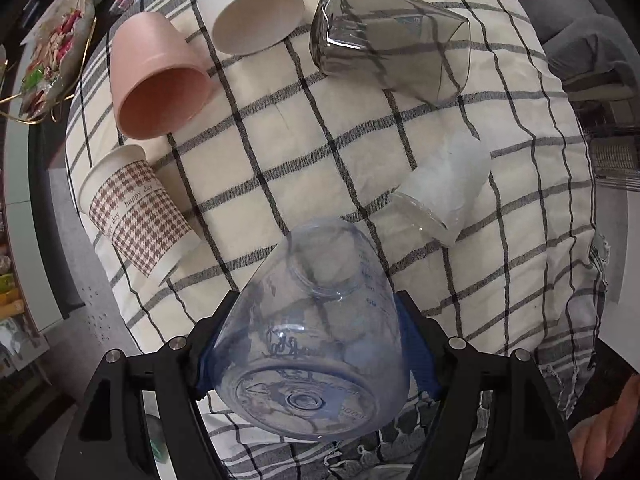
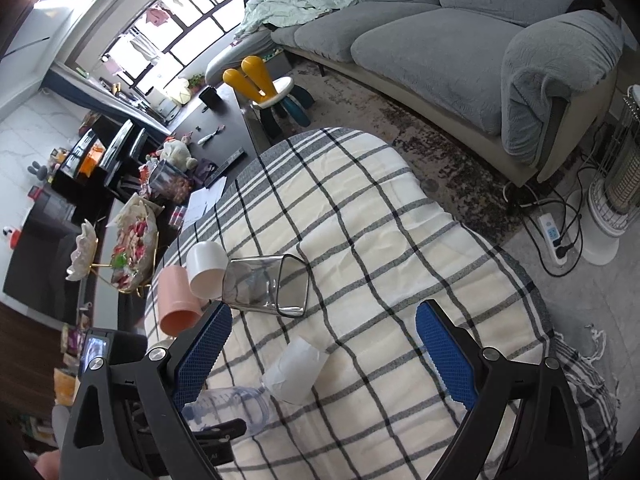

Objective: Flip cup upside down

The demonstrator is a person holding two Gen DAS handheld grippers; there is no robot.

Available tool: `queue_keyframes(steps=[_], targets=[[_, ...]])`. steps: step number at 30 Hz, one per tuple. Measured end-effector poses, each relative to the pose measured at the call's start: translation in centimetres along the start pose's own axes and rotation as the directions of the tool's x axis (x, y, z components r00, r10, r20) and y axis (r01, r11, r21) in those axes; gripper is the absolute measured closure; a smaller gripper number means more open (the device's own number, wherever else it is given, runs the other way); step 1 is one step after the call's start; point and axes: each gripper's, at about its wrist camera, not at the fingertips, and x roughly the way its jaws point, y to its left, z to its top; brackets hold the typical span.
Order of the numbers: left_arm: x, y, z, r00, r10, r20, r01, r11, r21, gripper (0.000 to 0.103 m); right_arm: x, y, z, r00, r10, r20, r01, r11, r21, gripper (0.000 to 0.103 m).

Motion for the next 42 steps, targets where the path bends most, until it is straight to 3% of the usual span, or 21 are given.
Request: queue_keyframes(steps=[3,13,16,20,22,27,33,36,38,42], targets=[[0.0,-0.3,0.0,0.999,0.030,0.025,-0.030,0.999,0.017,0.012,-0.2,-0.4,-0.2,1.000,-0.003,-0.001,0.003,1.000,0.005,0.009],[-2.8,-0.5,-2.6,0.993,0.027,0.116,-0.027,1.000,-0.002,0.012,-3.0,-0.3,-0.8,0.999,0.011,0.039,-0.011,1.000,-0.024,0.009],[-4.1,-0.5,-4.5,0.984,0.001,0.179,0.001,1.000,-0.014,0.012,-4.2,0.2,-1.5,0.999,0.018,0.049,-0.015,0.998,-0.056,0.009],[-6.3,-0.7,-8.1,0.950,-0.009,0.311,0.024,0.999,-0.046,0.012,-6.1,1.3,-3.1,0.997,0.016,0.069,-0.007,0.991,-0.132,0.009],[-7.0,-0.4,-10.0,0.927,0.004,0.376,0.026,0.997,-0.074,0.012,-7.2,1.8,-4.1,0.996,0.012,0.089,0.003,0.985,-0.171,0.009],[-9.0,0.1,-15.2,0.834,0.087,0.545,0.005,0.986,-0.165,0.012,-9.4,2.8,-6.5,0.991,0.007,0.134,0.029,0.965,-0.261,0.009],[-11.4,-0.7,-20.6,0.678,0.211,0.704,-0.023,0.964,-0.266,0.008,-11.5,4.1,-9.2,0.981,0.011,0.194,0.064,0.926,-0.372,0.009],[-11.7,-0.8,-22.5,0.619,0.248,0.745,-0.018,0.953,-0.302,0.008,-12.5,4.6,-10.5,0.973,0.012,0.228,0.088,0.903,-0.420,0.009],[-11.8,-0.5,-23.6,0.592,0.254,0.765,0.014,0.946,-0.325,0.008,-13.3,4.9,-11.3,0.967,0.015,0.255,0.104,0.888,-0.448,0.009],[-11.5,0.0,-25.1,0.567,0.260,0.782,0.067,0.931,-0.358,0.006,-14.7,5.5,-12.6,0.953,0.027,0.303,0.130,0.865,-0.485,0.009]])
